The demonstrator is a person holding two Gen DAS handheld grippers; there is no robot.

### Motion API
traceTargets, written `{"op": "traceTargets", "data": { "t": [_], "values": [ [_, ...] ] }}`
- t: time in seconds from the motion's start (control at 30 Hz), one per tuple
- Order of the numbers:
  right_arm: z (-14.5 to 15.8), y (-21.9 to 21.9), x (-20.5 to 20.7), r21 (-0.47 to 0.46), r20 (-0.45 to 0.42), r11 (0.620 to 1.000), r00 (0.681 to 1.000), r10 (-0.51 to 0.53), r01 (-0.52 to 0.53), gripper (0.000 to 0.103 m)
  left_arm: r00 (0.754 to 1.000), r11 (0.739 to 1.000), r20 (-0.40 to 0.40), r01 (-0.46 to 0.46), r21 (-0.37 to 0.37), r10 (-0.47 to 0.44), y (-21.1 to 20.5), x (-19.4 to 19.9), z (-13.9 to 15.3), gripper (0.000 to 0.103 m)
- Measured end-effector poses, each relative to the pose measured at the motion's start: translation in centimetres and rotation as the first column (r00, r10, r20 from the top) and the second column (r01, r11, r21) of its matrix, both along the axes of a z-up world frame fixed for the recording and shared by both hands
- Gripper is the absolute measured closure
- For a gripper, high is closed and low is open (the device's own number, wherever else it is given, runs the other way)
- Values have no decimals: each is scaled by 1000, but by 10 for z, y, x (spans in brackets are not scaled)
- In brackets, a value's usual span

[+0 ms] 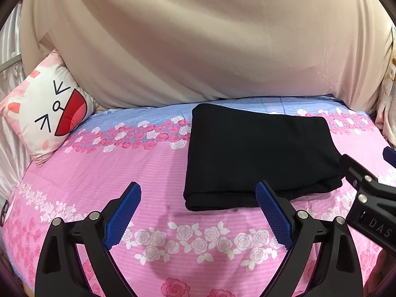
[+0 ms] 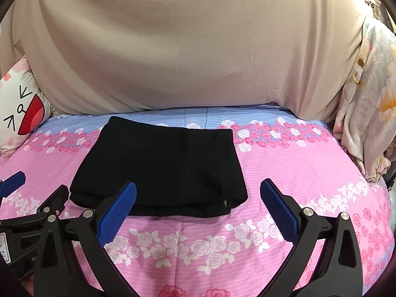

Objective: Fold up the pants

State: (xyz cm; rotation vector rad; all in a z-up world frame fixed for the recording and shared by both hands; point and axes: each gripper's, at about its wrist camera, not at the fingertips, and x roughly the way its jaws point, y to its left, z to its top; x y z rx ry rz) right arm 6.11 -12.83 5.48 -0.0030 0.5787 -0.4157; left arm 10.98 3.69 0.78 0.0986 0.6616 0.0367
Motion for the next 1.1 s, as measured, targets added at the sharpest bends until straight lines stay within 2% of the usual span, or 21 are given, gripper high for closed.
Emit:
{"op": "traceTargets", "data": {
  "t": [1.1],
  "values": [
    [-4, -4, 6, 3, -11, 1000, 1000, 10, -10, 5, 1000, 1000, -15, 10, -5, -10, -1, 17, -8, 11]
  ]
}}
